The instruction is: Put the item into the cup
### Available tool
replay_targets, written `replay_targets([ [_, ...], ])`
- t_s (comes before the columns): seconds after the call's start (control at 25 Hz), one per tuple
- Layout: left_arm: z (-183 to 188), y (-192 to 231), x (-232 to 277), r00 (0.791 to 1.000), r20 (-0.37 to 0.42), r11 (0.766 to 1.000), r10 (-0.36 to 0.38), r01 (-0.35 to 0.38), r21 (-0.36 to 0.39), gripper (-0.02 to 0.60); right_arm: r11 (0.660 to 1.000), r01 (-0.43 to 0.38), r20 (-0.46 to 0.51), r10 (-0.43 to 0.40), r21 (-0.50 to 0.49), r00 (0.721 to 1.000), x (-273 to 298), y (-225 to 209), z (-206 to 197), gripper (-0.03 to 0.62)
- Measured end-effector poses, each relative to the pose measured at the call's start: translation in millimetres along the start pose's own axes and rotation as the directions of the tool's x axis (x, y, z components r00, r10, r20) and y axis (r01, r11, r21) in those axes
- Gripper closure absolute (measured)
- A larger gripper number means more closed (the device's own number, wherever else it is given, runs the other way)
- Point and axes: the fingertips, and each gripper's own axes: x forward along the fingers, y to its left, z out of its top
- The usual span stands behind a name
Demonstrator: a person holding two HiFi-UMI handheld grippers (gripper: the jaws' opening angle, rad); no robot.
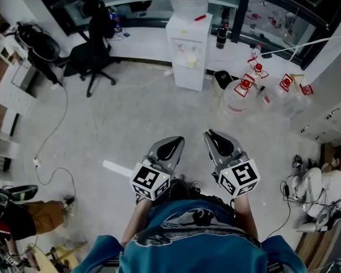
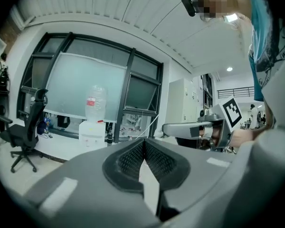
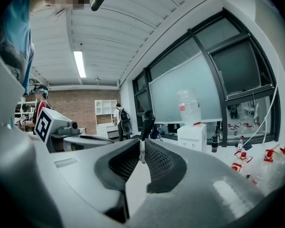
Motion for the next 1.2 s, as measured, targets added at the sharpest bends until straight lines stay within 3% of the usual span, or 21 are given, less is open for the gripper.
replay_targets([
  [0.24, -14.2, -19.8, 10.6, 1.0, -0.023, 0.999, -0.004, 0.003, -0.045, 0.568, 0.999, -0.03, -0.026, 0.031, 0.013, 0.999, -7.4, -10.6, -14.0, 0.56],
  [0.44, -10.2, -11.0, 22.5, 0.999, -0.029, 0.999, 0.016, -0.017, -0.034, 0.569, 0.998, -0.065, -0.022, 0.066, 0.027, 0.998, 5.1, -22.1, -13.9, 0.56],
  [0.8, -3.3, 53.5, 80.8, 1.0, -0.02, 0.999, -0.005, 0.004, -0.038, 0.569, 0.998, -0.059, -0.044, 0.06, 0.022, 0.997, 70.7, -69.1, -11.2, 0.56],
  [1.0, 32.0, 111.5, 131.5, 0.999, 0.009, 1.0, -0.03, 0.03, 0.004, 0.569, 0.999, -0.054, -0.048, 0.054, 0.008, 0.997, 133.0, -113.1, 16.9, 0.56],
  [1.2, 53.1, 180.9, 165.6, 1.0, 0.026, 1.0, -0.012, 0.012, 0.0, 0.568, 0.998, -0.065, -0.055, 0.065, 0.008, 0.996, 201.8, -141.0, 34.7, 0.56],
])
